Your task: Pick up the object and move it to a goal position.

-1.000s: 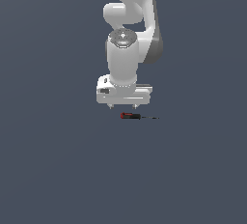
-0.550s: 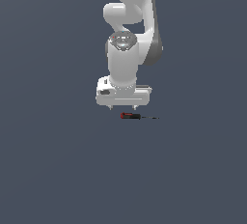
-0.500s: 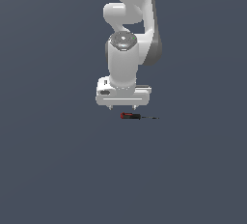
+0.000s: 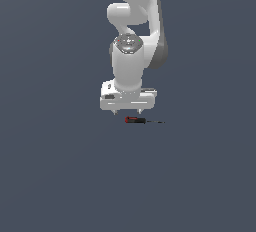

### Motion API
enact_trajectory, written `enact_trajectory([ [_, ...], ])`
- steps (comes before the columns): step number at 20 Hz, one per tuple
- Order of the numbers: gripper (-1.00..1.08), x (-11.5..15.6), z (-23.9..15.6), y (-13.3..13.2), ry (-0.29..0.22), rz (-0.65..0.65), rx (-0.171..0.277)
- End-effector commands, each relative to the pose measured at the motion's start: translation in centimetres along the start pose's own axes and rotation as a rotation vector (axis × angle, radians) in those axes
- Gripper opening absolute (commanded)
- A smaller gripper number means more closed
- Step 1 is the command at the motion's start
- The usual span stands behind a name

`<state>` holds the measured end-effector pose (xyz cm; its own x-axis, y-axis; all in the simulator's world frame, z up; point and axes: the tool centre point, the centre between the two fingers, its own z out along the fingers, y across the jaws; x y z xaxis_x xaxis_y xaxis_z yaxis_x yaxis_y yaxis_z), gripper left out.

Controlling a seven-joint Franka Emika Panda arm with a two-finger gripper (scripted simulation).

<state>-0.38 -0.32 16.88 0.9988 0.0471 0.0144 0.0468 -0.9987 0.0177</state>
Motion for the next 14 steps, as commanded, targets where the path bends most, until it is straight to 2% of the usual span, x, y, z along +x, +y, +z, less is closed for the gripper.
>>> enact_trajectory([
  [1,1.00,-0.1,0.2,-0.2,-0.001,-0.027,-0.001],
  [7,1.00,-0.3,1.1,-0.8,-0.004,-0.136,-0.004],
  [14,1.00,-0.8,2.6,-1.9,-0.009,-0.334,-0.007],
])
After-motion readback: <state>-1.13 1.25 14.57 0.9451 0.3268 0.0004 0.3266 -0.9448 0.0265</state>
